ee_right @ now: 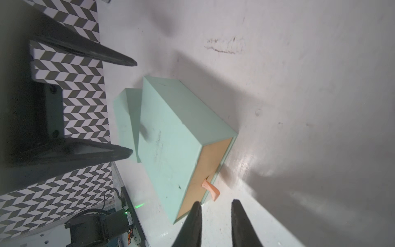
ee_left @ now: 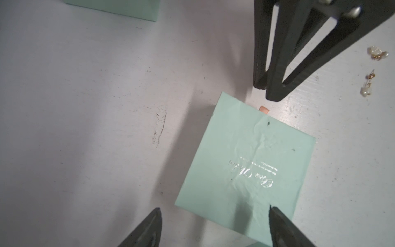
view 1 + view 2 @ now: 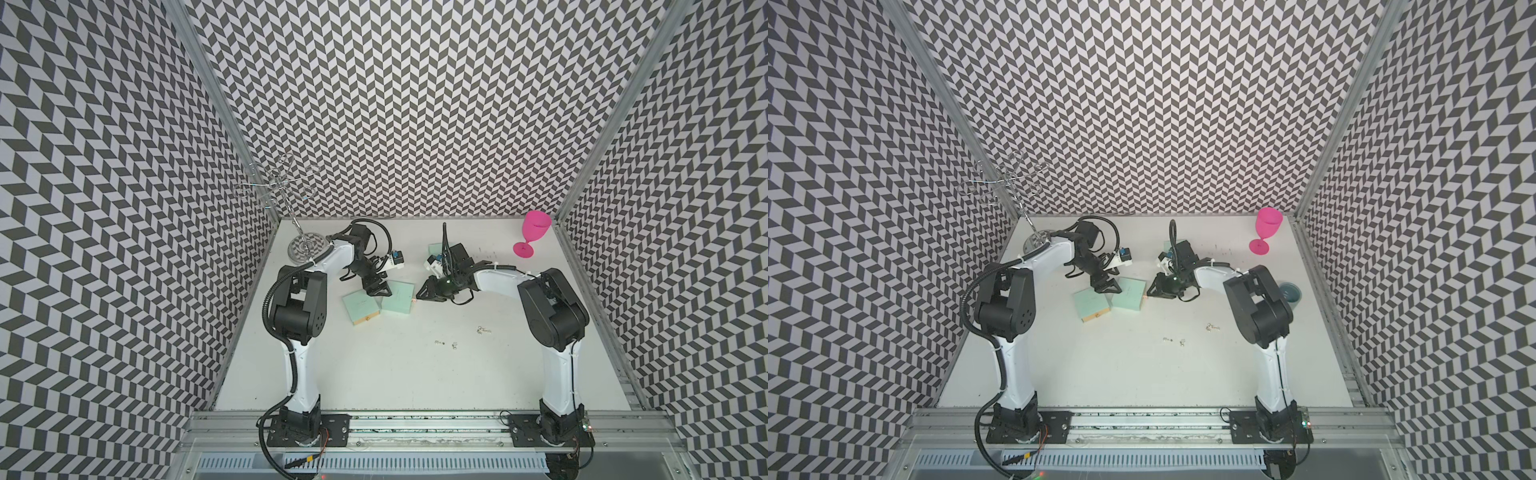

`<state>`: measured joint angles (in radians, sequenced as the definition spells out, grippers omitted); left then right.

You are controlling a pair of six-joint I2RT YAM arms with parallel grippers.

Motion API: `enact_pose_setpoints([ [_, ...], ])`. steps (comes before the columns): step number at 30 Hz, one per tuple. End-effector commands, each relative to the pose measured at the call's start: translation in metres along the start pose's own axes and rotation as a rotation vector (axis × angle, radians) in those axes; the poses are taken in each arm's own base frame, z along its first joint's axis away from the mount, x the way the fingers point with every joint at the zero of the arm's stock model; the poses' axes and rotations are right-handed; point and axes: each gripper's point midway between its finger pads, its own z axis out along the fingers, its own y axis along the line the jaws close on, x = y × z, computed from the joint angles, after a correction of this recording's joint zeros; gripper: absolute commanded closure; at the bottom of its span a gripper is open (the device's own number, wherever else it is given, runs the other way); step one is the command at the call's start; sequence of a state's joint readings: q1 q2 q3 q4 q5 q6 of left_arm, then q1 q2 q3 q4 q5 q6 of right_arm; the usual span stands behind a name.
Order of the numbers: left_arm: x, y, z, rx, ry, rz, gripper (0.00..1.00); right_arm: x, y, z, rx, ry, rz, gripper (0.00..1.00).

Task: Place the earrings into the drawer-style jewelry box
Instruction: Open the drawer in the jewelry box.

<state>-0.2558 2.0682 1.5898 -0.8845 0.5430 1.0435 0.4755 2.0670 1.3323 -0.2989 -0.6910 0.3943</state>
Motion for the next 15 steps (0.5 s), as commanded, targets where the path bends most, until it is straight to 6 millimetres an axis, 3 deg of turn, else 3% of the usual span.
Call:
enact_pose_setpoints([
  [1, -0.010, -0.004, -0.009, -0.011, -0.017, 0.044, 0.21, -0.008, 0.007, 0.006, -0.034, -0.018, -0.018, 0.75],
  [15, -0.009, -0.004, -0.007, -0.006, -0.016, 0.045, 0.21, 0.001, 0.006, 0.018, -0.053, 0.015, -0.018, 0.76],
])
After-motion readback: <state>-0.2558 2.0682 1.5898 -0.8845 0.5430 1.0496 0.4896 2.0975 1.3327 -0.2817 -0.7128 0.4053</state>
